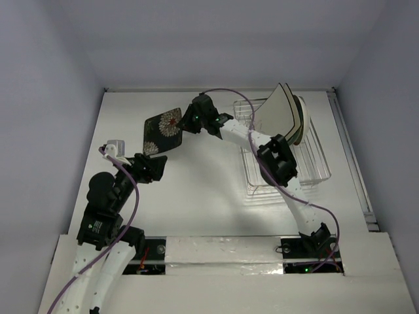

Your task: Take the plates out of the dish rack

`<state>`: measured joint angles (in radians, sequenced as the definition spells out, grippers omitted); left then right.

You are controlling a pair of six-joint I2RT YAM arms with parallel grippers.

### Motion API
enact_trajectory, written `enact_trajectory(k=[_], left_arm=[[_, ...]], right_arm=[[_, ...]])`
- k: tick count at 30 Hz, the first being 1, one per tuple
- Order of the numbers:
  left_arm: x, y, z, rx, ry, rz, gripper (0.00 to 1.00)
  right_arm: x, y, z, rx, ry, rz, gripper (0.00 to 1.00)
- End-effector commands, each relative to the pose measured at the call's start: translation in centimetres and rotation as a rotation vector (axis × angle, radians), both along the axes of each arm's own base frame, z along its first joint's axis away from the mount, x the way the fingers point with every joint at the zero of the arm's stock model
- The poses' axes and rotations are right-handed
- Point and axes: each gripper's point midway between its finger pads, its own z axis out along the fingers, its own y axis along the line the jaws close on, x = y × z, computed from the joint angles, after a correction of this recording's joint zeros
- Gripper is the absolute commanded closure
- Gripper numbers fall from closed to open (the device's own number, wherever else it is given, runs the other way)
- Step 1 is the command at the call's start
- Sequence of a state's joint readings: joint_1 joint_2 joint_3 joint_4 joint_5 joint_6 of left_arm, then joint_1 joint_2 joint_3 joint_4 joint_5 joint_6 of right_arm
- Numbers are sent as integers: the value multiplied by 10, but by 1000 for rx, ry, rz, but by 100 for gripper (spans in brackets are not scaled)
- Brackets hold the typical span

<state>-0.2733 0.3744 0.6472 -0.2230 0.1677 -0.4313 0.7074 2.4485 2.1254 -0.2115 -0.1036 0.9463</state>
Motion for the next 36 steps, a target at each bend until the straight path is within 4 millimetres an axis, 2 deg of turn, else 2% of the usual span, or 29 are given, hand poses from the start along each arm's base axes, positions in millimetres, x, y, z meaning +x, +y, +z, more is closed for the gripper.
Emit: enact_trajectory(k=[1,5,13,17,18,19,20,21,22,24,25,26,29,30,31,32,33,34,35,36], left_arm=[[0,0,19,-17,-55,1,32],[0,0,19,-16,-53,1,32],[0,1,19,-17,-55,4,32],[0,2,19,-15,-54,7,32],[-1,2,21,-16,-60,8,32],[-1,2,21,-15,-61,8,32],[-1,2,21,-16,-60,10,32],[-1,2,21,-17,-62,8,32],[-1,2,21,-16,-64,10,33],[-2,3,21,-16,-65,11,33],[-2,2,21,-15,-67,8,34],[-2,2,22,-18,-71,5,36],[-3,-1,22,-18,-76,-12,49],[-3,-1,23,-19,-79,-15,54],[-4,-2,22,-18,-78,-18,64],[-3,-2,23,-18,-79,-16,68],[-3,-1,22,-17,-76,-13,77],[-2,-1,22,-18,-76,-10,80],[-2,-1,21,-17,-71,-9,82],[-2,0,20,-16,-68,-7,83]], right_arm=[[4,27,56,218,-66,32,64],[2,26,48,209,-49,30,59],[-5,15,29,138,-13,21,38],[-8,6,39,106,-52,19,38],[-9,3,47,88,-88,35,40],[-13,-2,77,99,-136,39,45],[-15,-10,84,70,-160,34,53],[-17,-18,99,32,-220,51,71],[-25,-30,144,37,-297,42,82],[-27,-65,161,-125,-398,8,100],[-26,-87,174,-182,-433,-26,100],[-36,-118,198,-263,-470,-77,100],[-34,-202,203,-503,-486,-192,100],[-47,-232,205,-568,-468,-202,100],[-45,-265,205,-608,-447,-248,100],[-50,-286,202,-637,-427,-255,100],[-60,-307,208,-651,-428,-274,99],[-57,-337,211,-668,-414,-329,96],[-62,-351,210,-683,-401,-330,92],[-65,-365,211,-701,-391,-337,83]])
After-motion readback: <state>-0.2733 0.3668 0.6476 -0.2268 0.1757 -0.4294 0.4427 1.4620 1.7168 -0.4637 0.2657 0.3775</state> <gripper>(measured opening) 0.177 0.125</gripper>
